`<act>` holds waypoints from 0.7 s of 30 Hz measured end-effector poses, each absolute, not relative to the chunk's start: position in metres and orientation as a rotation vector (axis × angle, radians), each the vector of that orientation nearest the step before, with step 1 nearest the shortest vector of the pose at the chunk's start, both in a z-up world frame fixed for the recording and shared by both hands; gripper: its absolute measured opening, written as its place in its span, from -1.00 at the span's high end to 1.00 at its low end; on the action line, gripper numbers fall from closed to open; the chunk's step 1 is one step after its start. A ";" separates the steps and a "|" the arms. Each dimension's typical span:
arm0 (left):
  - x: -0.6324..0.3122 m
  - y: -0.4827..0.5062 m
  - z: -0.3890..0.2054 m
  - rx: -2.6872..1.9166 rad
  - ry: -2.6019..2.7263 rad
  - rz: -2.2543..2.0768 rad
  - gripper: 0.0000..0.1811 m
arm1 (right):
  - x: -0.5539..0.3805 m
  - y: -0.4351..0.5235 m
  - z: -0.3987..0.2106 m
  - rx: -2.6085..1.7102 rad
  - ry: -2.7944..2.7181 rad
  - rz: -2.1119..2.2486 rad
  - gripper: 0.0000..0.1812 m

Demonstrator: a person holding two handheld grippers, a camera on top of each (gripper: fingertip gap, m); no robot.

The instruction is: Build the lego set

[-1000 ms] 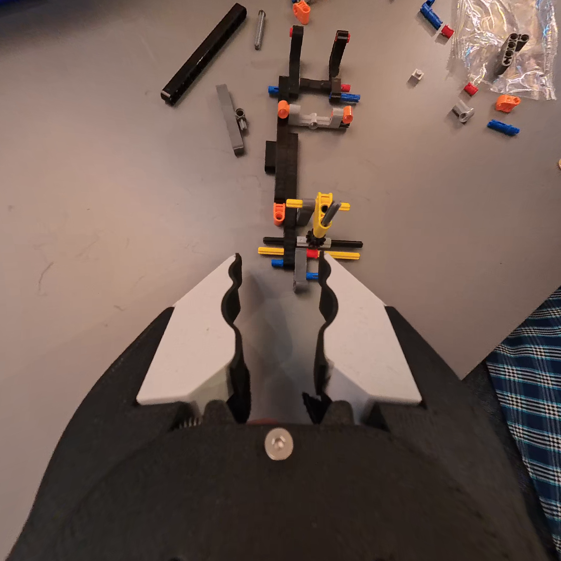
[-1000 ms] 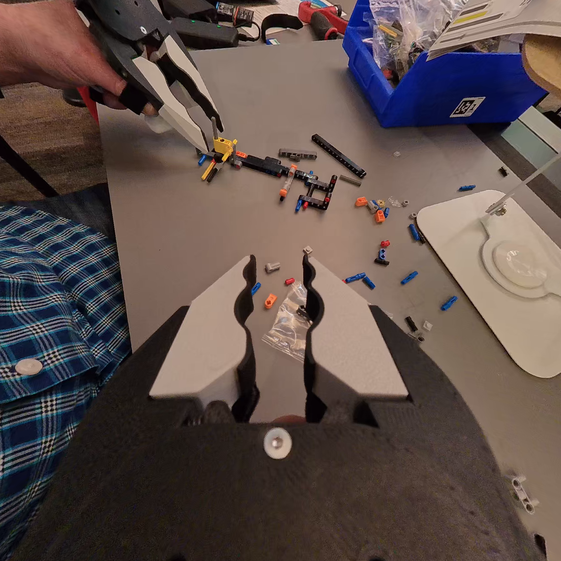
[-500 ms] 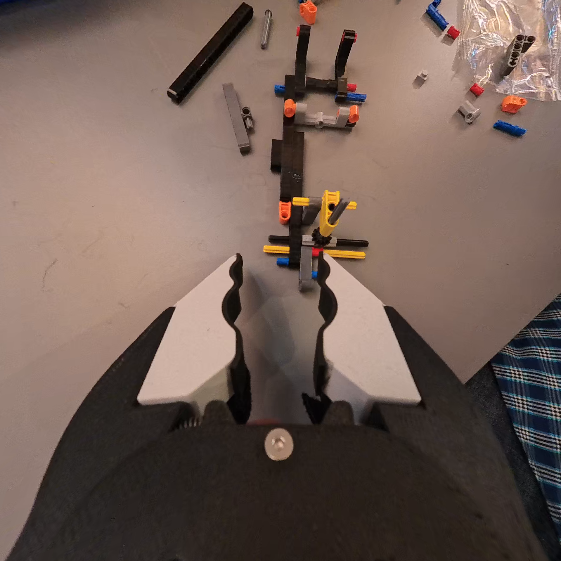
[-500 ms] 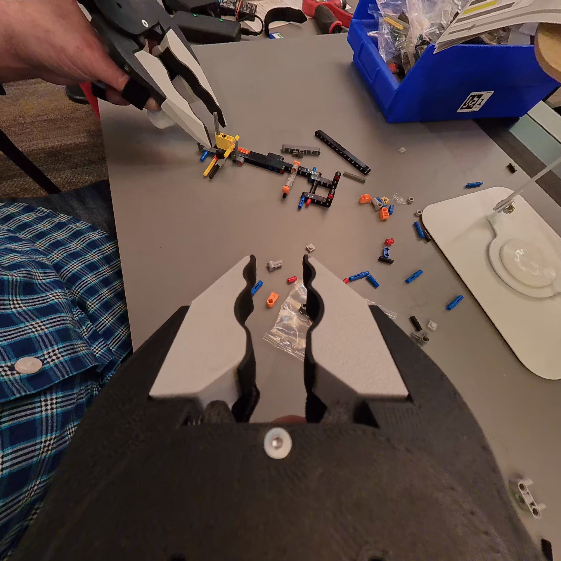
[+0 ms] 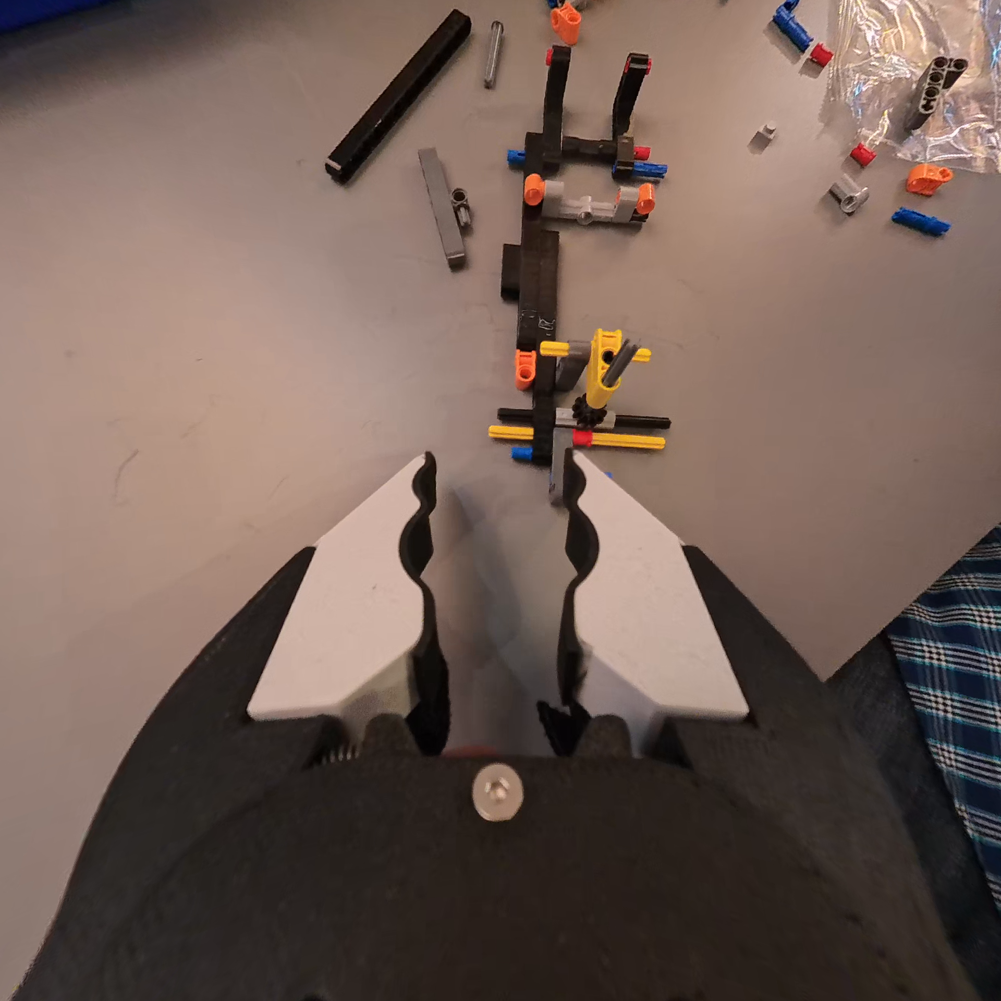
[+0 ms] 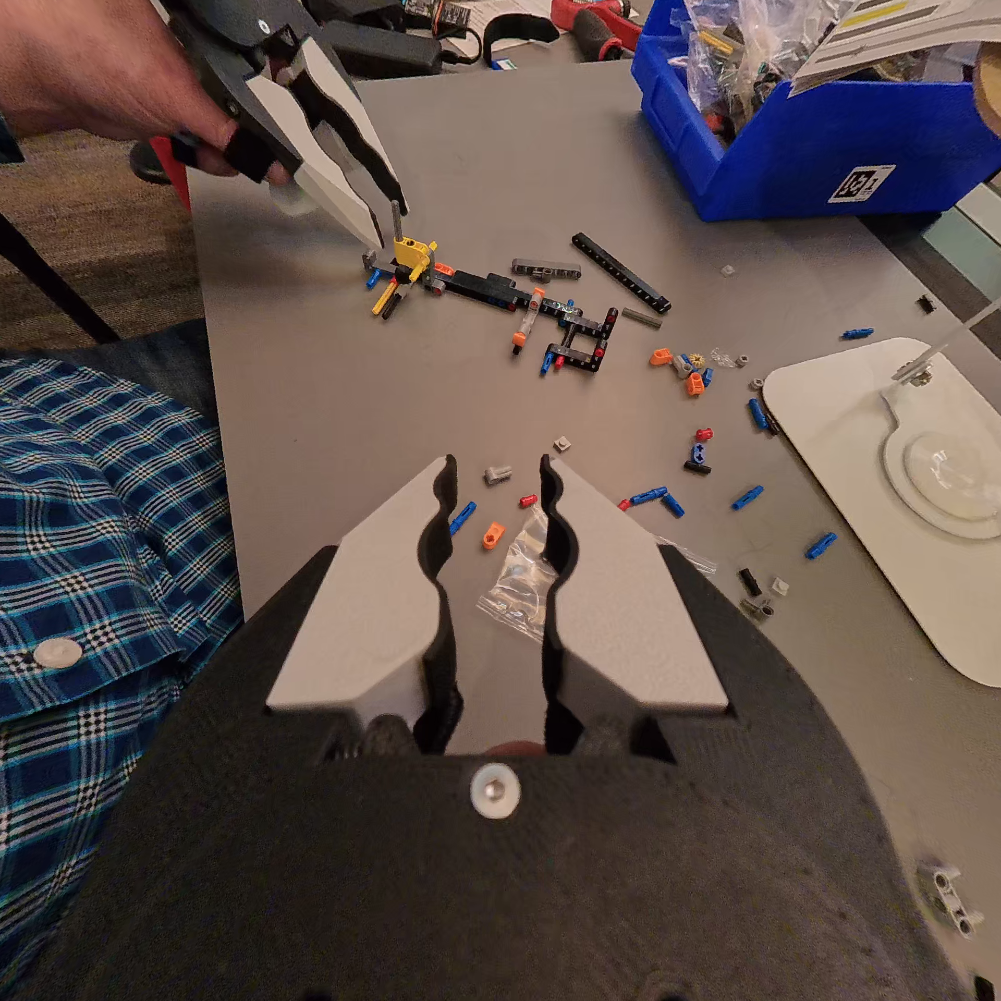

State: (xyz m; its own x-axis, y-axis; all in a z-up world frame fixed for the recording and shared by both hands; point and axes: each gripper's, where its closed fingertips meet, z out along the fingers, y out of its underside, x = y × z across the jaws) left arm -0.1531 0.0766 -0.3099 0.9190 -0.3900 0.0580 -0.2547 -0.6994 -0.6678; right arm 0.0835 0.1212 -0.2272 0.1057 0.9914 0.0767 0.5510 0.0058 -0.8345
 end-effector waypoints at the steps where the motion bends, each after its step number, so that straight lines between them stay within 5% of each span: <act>1: -0.155 0.076 -0.308 -2.377 0.461 -0.245 0.51 | 0.084 0.121 -0.227 -1.640 -1.538 0.750 0.68; 21: -0.136 0.056 -0.322 -2.432 0.680 -0.227 0.45 | 0.084 0.115 -0.225 -1.639 -1.550 0.778 0.68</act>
